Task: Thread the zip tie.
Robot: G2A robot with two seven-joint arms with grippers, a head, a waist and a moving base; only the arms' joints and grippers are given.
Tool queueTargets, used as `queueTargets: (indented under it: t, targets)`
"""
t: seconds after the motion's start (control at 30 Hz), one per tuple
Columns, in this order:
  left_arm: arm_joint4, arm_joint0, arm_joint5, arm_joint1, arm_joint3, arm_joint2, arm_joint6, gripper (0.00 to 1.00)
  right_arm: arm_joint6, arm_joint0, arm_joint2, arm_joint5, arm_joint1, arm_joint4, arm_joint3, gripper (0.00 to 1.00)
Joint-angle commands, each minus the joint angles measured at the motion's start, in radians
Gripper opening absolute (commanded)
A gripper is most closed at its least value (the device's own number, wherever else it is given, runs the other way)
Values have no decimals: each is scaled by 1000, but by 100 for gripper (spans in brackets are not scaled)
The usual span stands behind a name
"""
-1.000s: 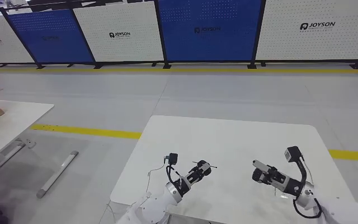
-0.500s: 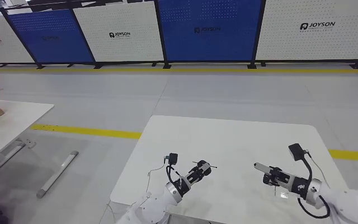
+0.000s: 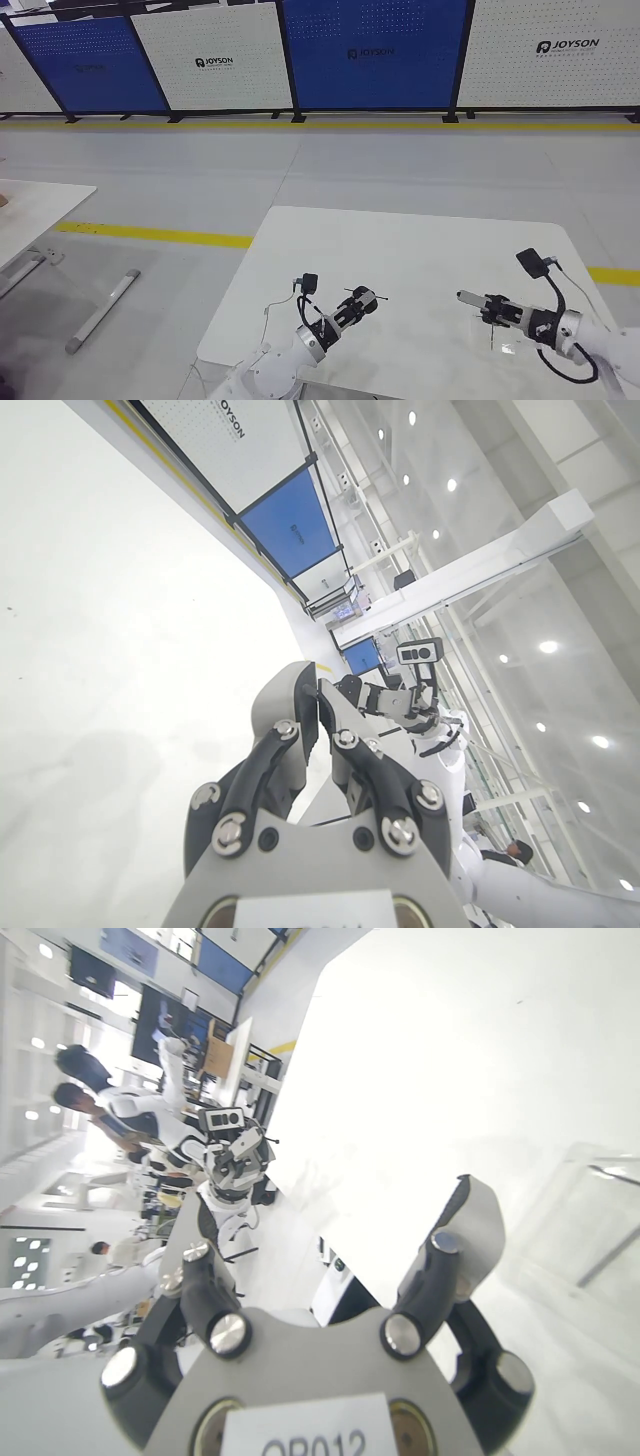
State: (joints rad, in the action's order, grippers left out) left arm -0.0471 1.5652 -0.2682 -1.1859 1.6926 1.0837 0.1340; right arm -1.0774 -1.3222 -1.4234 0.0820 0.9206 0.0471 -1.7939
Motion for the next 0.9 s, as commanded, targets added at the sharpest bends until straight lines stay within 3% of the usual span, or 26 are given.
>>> queueTargets:
  t: [0.0,0.1,0.23,0.67,0.73,0.87]
  targets:
    - [0,0,0,0,0,0,0,0,-32,40,0,38,-4,46,8,100]
    - [0,0,0,0,0,0,0,0,-81,77,16,75,-8,104,16,100]
    - [0,0,0,0,0,0,0,0,-140,150,94,130,-8,217,55,100]
    - [0,0,0,0,0,0,0,0,-130,151,99,133,-7,219,59,100]
    - [0,0,0,0,0,0,0,0,-116,140,116,142,-8,258,49,100]
    - [0,0,0,0,0,0,0,0,-189,154,142,185,-14,343,33,100]
